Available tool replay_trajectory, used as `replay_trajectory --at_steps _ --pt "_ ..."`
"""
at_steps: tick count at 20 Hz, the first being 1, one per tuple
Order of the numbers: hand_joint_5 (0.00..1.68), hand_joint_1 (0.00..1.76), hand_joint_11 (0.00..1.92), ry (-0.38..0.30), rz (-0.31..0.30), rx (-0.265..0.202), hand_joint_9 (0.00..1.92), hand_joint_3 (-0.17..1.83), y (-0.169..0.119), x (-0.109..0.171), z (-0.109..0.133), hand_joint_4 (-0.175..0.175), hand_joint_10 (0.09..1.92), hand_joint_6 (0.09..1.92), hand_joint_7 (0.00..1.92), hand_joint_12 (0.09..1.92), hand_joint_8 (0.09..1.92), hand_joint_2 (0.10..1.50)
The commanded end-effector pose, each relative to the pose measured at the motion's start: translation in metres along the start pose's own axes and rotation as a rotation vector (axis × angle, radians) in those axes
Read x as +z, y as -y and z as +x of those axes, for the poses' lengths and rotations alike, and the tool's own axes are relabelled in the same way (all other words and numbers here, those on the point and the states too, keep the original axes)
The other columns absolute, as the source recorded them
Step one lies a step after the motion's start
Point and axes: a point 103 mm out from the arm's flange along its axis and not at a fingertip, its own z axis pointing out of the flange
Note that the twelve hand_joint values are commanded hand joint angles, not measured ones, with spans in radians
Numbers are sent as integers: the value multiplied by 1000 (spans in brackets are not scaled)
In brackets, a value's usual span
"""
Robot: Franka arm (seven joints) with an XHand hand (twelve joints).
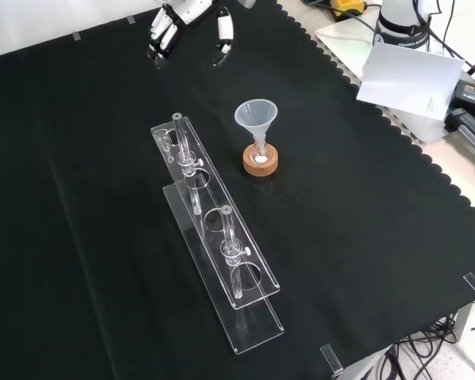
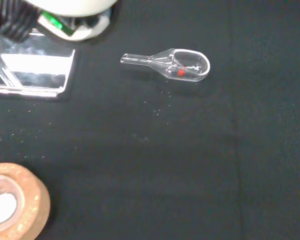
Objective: Remove the funnel from the round-bottom flask.
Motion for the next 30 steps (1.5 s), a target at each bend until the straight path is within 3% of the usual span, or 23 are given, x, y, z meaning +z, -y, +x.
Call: replay_trajectory --at_steps 1,8,13,21,25,30 --pt "376 843 349 -42 27 -65 460 628 55 5 48 -56 665 87 193 1326 711 580" --pt "339 764 322 -68 95 -114 414 613 76 12 82 -48 677 87 164 1377 702 569" --pt "226 616 287 -41 166 -111 210 438 79 23 101 -64 811 87 23 1457 712 589" --pt "21 556 231 23 168 -102 3 215 78 35 131 -81 853 87 0 1508 254 592" --pt "3 604 225 40 178 -116 0 190 71 47 141 -83 851 87 0 1517 193 593" --pt "0 703 223 54 168 -110 0 179 62 55 137 -84 811 87 0 1517 136 603"
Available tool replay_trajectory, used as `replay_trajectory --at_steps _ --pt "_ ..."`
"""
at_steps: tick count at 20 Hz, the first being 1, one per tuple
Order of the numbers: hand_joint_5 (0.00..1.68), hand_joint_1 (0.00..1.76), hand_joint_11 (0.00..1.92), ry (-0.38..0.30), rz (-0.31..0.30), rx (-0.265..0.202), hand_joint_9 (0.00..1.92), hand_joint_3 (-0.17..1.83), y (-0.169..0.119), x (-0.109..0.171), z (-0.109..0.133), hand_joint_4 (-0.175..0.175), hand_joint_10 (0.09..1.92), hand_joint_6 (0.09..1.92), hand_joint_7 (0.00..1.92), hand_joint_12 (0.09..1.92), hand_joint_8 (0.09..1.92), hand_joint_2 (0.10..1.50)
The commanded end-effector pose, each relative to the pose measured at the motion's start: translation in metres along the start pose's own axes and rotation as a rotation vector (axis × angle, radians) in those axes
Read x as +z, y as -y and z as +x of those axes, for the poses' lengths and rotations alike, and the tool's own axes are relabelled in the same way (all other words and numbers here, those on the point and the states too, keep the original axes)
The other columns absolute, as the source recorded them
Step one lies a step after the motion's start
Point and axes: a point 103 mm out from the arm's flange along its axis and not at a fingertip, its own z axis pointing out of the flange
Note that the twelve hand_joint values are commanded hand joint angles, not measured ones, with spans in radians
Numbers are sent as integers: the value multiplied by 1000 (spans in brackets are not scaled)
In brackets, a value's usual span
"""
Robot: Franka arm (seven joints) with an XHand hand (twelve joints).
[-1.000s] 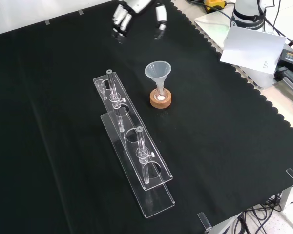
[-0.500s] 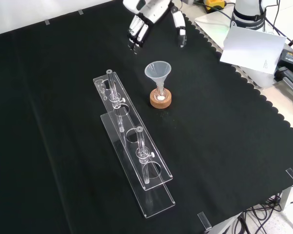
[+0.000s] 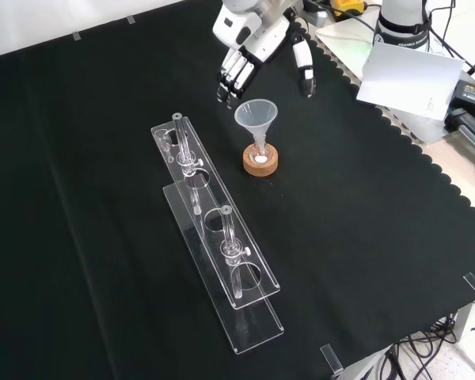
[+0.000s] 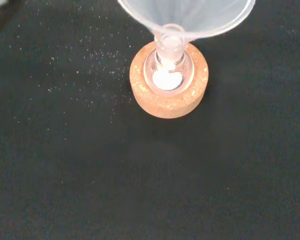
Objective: Remove the funnel from the round-bottom flask.
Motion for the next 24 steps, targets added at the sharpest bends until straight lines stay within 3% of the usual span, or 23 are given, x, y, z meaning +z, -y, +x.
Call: replay_trajectory --at_steps 1,5,15,24 --pt "0 718 222 22 -13 0 0 180 -13 9 0 -84 805 87 0 1516 130 606" --pt "0 761 187 16 1 -1 0 190 -23 16 -5 -84 712 87 0 1515 94 615" --pt "0 746 175 -5 41 7 0 198 -40 32 -12 -80 692 87 0 1519 87 621" --pt "0 724 205 -13 64 9 5 213 -48 43 -15 -78 844 87 0 1511 136 623"
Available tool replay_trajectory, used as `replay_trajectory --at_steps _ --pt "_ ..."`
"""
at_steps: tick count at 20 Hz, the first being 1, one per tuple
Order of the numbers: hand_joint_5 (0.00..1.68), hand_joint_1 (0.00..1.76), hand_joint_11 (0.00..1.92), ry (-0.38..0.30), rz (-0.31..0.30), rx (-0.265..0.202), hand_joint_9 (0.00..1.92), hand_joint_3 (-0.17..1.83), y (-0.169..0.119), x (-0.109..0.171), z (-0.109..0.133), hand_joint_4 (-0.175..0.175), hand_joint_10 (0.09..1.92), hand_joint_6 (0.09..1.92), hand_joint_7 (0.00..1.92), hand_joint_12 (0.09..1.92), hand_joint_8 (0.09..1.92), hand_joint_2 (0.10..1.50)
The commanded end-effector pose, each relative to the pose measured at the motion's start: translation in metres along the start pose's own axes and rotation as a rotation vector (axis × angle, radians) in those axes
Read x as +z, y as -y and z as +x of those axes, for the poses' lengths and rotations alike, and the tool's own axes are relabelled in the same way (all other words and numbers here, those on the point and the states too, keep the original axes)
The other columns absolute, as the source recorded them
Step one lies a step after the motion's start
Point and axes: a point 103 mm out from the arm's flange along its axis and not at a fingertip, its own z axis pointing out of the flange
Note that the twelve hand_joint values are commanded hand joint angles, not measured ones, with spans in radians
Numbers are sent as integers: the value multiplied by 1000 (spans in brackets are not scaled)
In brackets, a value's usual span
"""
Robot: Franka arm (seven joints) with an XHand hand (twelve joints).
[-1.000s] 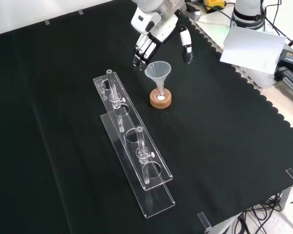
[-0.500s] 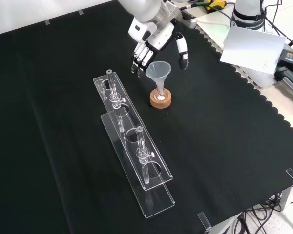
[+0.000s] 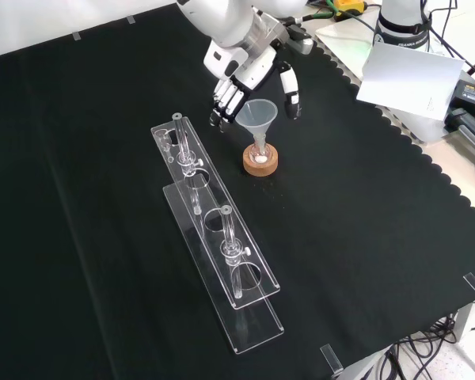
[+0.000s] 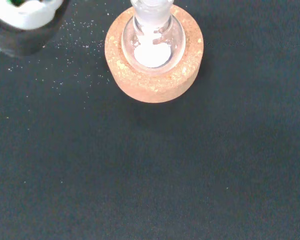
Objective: Remove the funnel from the round-bottom flask.
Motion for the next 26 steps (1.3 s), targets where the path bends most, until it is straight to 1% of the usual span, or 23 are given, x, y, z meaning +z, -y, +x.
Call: replay_trajectory --at_steps 1,3,5,7,9,11,13,18,20,23,24,25,26 --pt "0 723 213 -3 14 0 23 217 -5 5 0 -78 878 87 0 1508 153 622" --pt "0 722 226 5 14 2 71 224 -7 7 1 -77 906 87 0 1501 193 620" --pt "0 723 238 8 14 -4 135 235 -9 8 1 -76 893 87 0 1495 265 619" --pt "0 727 244 11 -6 -1 185 250 -10 10 -1 -76 869 87 0 1490 339 622" --pt "28 744 267 21 -36 4 273 296 -10 10 -1 -78 815 87 12 1467 510 629" --pt "92 774 322 34 -56 13 390 370 -10 10 1 -81 756 87 73 1430 668 633" --pt "141 802 370 40 -71 26 481 457 -10 9 2 -85 708 87 127 1397 738 631" --pt "228 833 481 55 -77 56 642 596 -13 8 4 -95 656 87 228 1331 775 677" --pt "271 843 511 67 -93 69 689 625 -13 8 5 -98 640 87 291 1315 782 703" --pt "399 868 578 77 -113 75 814 653 -12 6 7 -96 591 87 474 1275 773 738" --pt "488 876 602 80 -120 74 864 657 -11 5 8 -89 561 110 543 1262 761 751" --pt "553 883 622 84 -131 75 905 657 -11 4 8 -81 527 186 595 1252 746 762" --pt "616 888 641 83 -137 72 945 657 -10 2 8 -69 497 326 644 1242 731 770"
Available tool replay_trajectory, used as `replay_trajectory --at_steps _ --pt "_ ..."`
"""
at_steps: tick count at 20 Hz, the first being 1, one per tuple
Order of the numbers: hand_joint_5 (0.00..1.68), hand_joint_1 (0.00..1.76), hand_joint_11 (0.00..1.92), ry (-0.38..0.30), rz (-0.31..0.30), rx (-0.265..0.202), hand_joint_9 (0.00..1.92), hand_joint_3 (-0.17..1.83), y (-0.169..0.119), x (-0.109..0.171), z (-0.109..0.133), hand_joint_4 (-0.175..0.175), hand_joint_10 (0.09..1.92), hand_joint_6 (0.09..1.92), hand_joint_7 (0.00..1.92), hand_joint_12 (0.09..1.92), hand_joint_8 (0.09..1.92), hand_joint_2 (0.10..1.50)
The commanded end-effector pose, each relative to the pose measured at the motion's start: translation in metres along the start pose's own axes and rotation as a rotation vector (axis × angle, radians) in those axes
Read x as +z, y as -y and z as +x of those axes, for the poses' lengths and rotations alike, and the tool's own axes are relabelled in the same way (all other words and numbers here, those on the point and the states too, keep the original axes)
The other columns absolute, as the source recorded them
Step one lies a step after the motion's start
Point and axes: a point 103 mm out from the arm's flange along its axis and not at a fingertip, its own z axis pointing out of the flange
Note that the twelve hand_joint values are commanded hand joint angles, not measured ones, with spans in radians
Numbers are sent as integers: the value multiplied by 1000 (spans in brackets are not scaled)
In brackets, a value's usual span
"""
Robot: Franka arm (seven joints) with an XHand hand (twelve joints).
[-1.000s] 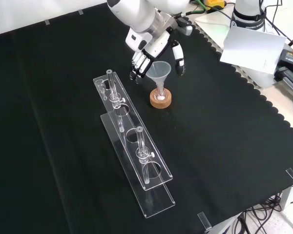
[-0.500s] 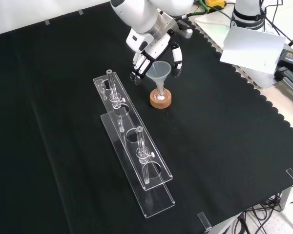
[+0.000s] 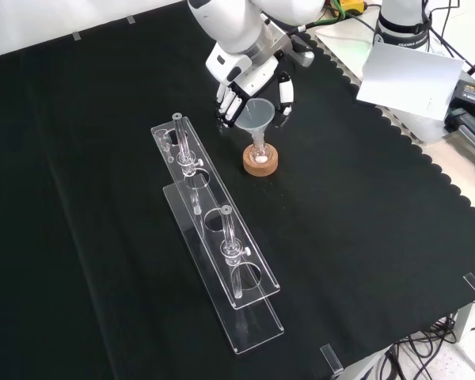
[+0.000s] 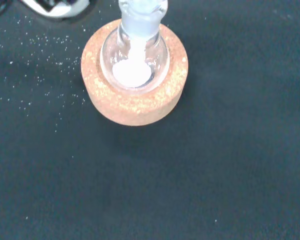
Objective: Remove the funnel from the round-bottom flask.
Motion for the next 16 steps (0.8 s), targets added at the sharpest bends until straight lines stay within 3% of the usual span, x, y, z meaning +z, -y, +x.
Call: replay_trajectory --at_steps 1,3,6,11,16 --pt "645 893 663 19 -48 -1 979 657 3 -6 2 -61 472 476 684 1230 722 778" --pt "660 906 710 25 -58 -4 1028 660 5 -10 3 -56 438 692 730 1196 719 787" --pt "698 917 757 21 -63 -6 1063 664 8 -14 5 -53 419 816 762 1162 726 794" --pt "757 926 799 19 -80 -20 1103 668 16 -25 5 -53 406 870 796 1132 730 797" --pt "785 929 871 10 -54 -36 1205 672 25 -37 0 -68 371 876 836 1077 724 794"
